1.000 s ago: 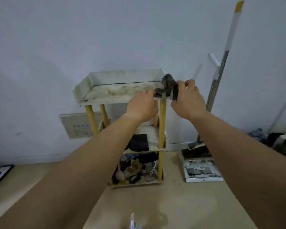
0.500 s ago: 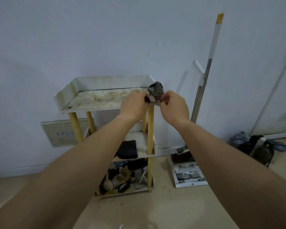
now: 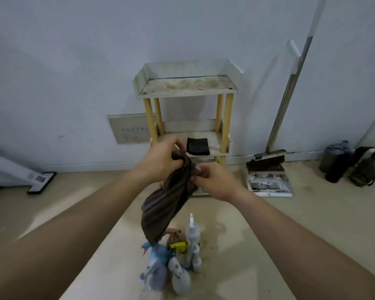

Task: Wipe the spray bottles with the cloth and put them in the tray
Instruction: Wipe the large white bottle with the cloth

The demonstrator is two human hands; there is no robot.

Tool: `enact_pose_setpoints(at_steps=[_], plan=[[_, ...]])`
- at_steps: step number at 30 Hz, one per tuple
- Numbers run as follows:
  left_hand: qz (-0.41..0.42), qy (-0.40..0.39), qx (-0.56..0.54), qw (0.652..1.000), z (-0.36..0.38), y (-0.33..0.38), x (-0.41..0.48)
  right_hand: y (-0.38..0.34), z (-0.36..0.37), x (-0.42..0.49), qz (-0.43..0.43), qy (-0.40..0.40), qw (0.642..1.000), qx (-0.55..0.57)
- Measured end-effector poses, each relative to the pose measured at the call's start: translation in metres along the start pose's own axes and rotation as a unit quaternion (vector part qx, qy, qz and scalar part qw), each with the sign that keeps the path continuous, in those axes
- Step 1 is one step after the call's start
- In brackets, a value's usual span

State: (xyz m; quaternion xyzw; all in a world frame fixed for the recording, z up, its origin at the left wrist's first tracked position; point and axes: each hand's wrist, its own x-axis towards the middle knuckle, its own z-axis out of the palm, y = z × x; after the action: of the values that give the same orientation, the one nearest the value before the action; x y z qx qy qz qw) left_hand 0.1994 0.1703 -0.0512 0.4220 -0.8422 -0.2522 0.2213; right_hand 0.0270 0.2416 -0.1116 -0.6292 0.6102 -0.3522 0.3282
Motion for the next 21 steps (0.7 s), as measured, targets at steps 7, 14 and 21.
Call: enact_pose_setpoints(at_steps=[7,14,21], plan=[[-0.022,0.022,-0.027,0.999,0.017,-0.075,-0.085,0.016,0.08,-0.027,0.068,-0.011,0.998,-0.006],[-0.073,-0.016,-0.077,0.994,0.065,-0.128,-0.107,0.048,0.076,-0.041,0.098,0.029,0.995,-0.005],[-0.087,-0.113,-0.067,0.988,0.092,-0.143,-0.104,0.088,0.076,-0.043,0.141,0.07,0.985,-0.069]])
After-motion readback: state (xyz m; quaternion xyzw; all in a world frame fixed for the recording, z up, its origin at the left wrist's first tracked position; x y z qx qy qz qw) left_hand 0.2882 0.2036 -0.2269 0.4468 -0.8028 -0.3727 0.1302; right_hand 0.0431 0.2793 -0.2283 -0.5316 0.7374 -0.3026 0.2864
